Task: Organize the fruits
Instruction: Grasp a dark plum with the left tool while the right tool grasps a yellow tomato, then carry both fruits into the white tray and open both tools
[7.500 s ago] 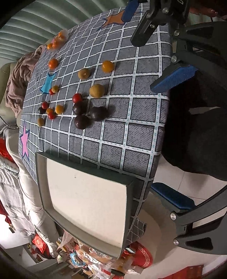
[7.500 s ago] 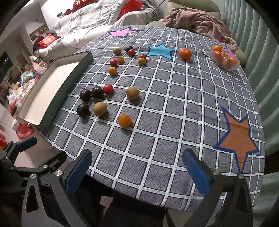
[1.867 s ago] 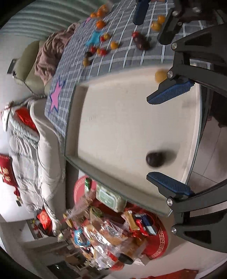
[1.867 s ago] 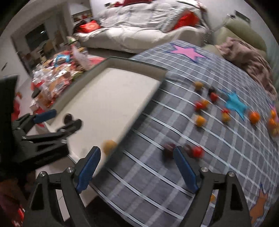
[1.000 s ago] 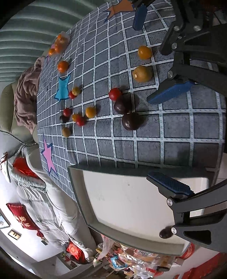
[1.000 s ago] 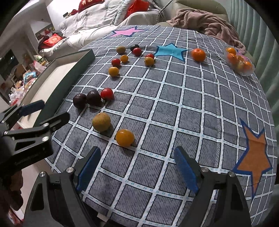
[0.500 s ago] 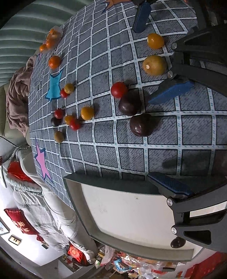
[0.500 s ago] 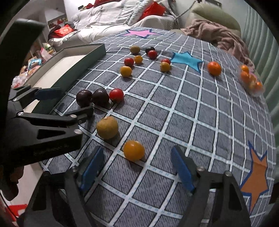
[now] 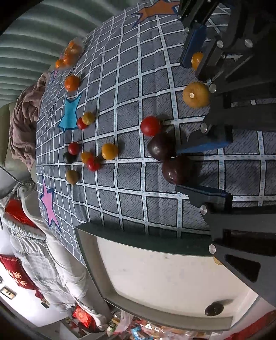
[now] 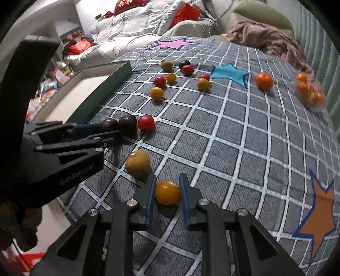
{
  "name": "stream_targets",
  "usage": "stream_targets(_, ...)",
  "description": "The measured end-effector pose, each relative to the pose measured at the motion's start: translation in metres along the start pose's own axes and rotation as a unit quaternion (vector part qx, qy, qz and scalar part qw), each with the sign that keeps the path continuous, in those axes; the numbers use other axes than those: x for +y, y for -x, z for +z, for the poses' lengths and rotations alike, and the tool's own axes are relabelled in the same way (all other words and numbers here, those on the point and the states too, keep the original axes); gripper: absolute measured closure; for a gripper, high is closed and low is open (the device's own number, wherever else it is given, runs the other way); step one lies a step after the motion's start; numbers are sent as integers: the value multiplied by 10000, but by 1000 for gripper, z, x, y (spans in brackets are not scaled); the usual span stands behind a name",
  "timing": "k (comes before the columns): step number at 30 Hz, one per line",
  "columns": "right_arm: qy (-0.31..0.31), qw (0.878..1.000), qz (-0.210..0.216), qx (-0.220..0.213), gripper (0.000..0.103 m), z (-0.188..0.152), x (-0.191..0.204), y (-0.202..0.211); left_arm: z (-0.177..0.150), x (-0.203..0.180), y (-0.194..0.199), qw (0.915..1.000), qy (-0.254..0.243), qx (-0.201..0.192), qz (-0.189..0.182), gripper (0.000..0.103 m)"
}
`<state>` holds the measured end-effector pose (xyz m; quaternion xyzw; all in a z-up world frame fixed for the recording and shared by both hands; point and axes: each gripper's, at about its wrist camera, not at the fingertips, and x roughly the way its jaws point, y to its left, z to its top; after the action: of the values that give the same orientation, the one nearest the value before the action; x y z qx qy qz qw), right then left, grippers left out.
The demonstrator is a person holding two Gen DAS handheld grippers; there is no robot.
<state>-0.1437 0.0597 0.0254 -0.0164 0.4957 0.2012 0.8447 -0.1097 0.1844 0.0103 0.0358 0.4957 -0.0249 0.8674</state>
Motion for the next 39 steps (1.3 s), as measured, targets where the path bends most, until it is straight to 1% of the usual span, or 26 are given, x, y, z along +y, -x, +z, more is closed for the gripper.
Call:
stream_targets(1, -44, 10000, 10, -3, 79, -1, -2, 2, 0, 0, 0, 10000, 28, 1, -6, 76)
stream_targets(5, -224, 9997, 56, -38, 79, -4, -12, 9, -2, 4, 3, 9995, 263, 34, -150, 76)
stream_targets(7, -320, 9994, 85, -57, 79, -5, -16, 12, -4, 9, 7, 9994, 304, 15, -157, 76)
stream_targets(12, -457, 9988, 167, -84, 79, -7, -22, 18, -7, 11, 21, 9992, 321, -86, -233, 76)
stream_targets(21, -476, 9987, 171, -91, 79, -7, -20, 24, -8, 15, 46, 9986, 307, -326, -299, 76)
stream_targets(32, -365, 9987, 325, -144, 79, 9, 2, 35, -13, 45, 66, 9970, 490, -570, -188, 76)
stream_targets(39, -49, 9989, 419, -187, 79, 26, 33, 37, -21, 81, 73, 9958, 644, -649, 87, 76)
